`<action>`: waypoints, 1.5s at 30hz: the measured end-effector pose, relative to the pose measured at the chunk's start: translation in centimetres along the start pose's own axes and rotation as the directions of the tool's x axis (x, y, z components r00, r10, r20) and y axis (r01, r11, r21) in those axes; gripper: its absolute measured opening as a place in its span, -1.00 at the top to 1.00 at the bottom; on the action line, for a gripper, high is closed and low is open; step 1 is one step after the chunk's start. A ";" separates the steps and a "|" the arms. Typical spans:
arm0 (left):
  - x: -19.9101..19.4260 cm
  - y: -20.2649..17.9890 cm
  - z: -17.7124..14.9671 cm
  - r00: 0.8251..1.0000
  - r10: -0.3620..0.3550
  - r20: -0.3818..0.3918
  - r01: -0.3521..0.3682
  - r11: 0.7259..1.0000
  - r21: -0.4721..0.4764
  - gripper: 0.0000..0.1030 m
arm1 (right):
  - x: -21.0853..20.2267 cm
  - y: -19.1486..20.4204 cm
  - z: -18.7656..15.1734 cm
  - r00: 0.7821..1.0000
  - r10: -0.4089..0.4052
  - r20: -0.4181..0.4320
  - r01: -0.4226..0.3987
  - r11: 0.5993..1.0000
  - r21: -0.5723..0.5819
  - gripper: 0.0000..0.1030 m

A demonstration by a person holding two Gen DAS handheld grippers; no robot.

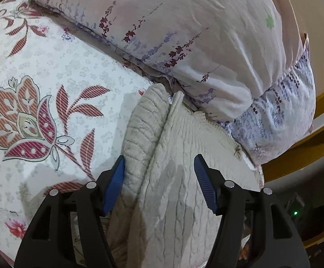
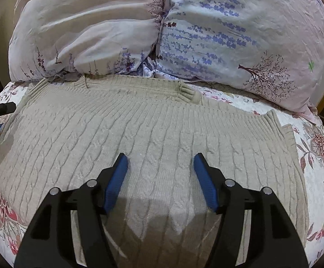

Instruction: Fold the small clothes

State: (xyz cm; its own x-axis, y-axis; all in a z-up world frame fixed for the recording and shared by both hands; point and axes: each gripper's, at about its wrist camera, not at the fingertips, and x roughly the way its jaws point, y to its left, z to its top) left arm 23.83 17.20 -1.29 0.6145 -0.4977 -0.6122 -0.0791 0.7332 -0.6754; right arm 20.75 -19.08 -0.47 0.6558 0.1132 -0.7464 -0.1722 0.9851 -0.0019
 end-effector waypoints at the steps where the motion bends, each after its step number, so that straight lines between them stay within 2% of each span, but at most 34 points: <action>1: 0.1 0.0 0.0 1.000 -0.003 -0.001 0.003 1.000 -0.007 -0.13 | 0.0 0.1 0.0 1.000 0.001 0.001 -0.001 1.000 0.000 -0.21; 8: 0.6 0.3 -0.6 0.999 -0.028 -0.035 0.026 0.997 -0.068 0.33 | -0.1 0.3 -0.1 1.000 0.001 0.004 -0.001 1.000 0.003 -0.22; 9: 0.8 0.1 -0.7 0.999 -0.021 -0.043 0.018 0.998 -0.065 0.47 | -0.1 0.3 -0.1 1.000 0.001 0.004 -0.001 1.000 0.002 -0.22; 12: 0.8 -0.7 -0.6 0.996 -0.069 -0.048 0.065 0.994 -0.089 0.59 | -0.1 0.3 0.0 1.000 0.000 0.004 0.000 1.000 0.003 -0.22; 20: -0.5 -7.2 0.7 0.976 -0.215 0.012 0.215 0.977 -0.001 0.65 | -0.2 0.5 0.3 1.000 0.001 0.001 -0.001 1.000 -0.003 -0.22; 26: 0.4 -12.2 0.2 0.957 -0.290 -0.005 0.290 0.955 0.064 0.66 | -0.4 0.2 0.4 1.000 0.014 -0.002 -0.014 1.000 -0.013 -0.23; 29: 1.3 -14.5 -0.5 0.948 -0.317 -0.025 0.317 0.944 0.091 0.66 | -1.7 -1.8 0.4 0.998 0.055 0.017 -0.055 0.998 0.044 -0.23; 32: 2.6 -17.1 -1.6 0.939 -0.340 -0.055 0.344 0.931 0.123 0.67 | -3.3 -5.1 0.1 0.997 0.046 0.065 -0.054 0.991 0.126 -0.23; 38: 6.0 -21.0 -4.5 0.930 -0.347 -0.119 0.363 0.917 0.163 0.66 | -5.0 -11.5 -1.6 0.996 -0.016 0.086 -0.007 0.966 0.257 -0.23; 41: 8.9 -22.6 -6.6 0.933 -0.319 -0.165 0.347 0.920 0.183 0.67 | -5.4 -14.0 -2.6 0.996 -0.029 0.084 0.000 0.947 0.321 -0.23; 42: 10.4 -23.3 -7.5 0.933 -0.295 -0.204 0.333 0.923 0.190 0.66 | -5.4 -14.8 -2.8 0.996 -0.027 0.082 -0.003 0.941 0.340 -0.23; 45: 13.5 -24.7 -9.8 0.919 -0.243 -0.312 0.320 0.920 0.225 0.58 | -5.5 -16.6 -3.6 0.997 -0.013 0.080 -0.020 0.918 0.395 -0.23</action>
State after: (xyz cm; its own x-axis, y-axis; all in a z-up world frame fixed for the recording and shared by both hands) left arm 26.41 -12.13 3.09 0.3391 -0.7799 -0.5261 0.3009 0.6197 -0.7248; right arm 17.34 -36.57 1.31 0.7148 0.1108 -0.6905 0.1189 0.9537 0.2761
